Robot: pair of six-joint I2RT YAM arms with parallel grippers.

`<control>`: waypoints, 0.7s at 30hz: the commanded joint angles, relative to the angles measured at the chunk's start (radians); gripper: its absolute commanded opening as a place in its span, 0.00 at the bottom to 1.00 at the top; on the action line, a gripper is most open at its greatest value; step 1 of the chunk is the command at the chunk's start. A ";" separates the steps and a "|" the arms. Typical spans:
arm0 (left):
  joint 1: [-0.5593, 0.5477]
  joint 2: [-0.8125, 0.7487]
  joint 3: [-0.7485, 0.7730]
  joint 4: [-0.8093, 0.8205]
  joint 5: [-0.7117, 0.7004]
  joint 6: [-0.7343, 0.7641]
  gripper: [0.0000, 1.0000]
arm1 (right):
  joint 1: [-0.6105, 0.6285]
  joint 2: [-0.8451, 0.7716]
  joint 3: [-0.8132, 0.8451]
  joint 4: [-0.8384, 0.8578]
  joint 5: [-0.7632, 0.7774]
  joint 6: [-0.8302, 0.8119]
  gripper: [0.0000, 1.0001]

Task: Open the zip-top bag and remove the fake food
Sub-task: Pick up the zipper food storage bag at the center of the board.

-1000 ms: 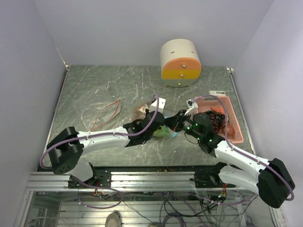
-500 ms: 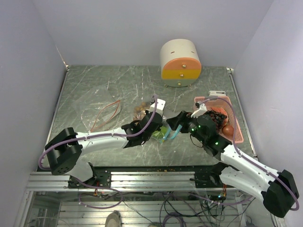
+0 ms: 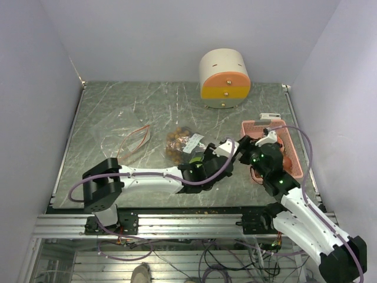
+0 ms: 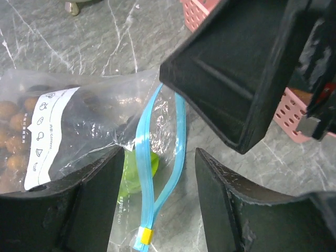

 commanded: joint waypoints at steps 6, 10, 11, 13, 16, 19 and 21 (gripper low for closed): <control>-0.057 0.137 0.200 -0.212 -0.194 0.061 0.71 | -0.047 -0.095 -0.021 -0.080 0.071 -0.039 0.78; -0.060 0.197 0.258 -0.294 -0.282 0.053 0.72 | -0.047 -0.132 -0.048 -0.084 0.093 -0.033 0.76; -0.058 0.200 0.261 -0.291 -0.288 0.061 0.72 | -0.047 -0.141 -0.056 -0.087 0.104 -0.035 0.76; -0.055 0.202 0.262 -0.283 -0.277 0.080 0.72 | -0.047 -0.150 -0.057 -0.097 0.121 -0.044 0.75; -0.030 0.207 0.255 -0.286 -0.218 0.106 0.71 | -0.049 -0.152 -0.042 -0.118 0.136 -0.054 0.75; 0.009 0.192 0.212 -0.265 -0.143 0.105 0.69 | -0.049 -0.180 -0.059 -0.109 0.118 -0.038 0.73; 0.028 0.168 0.177 -0.239 -0.120 0.098 0.65 | -0.049 -0.206 -0.086 -0.093 0.099 -0.020 0.71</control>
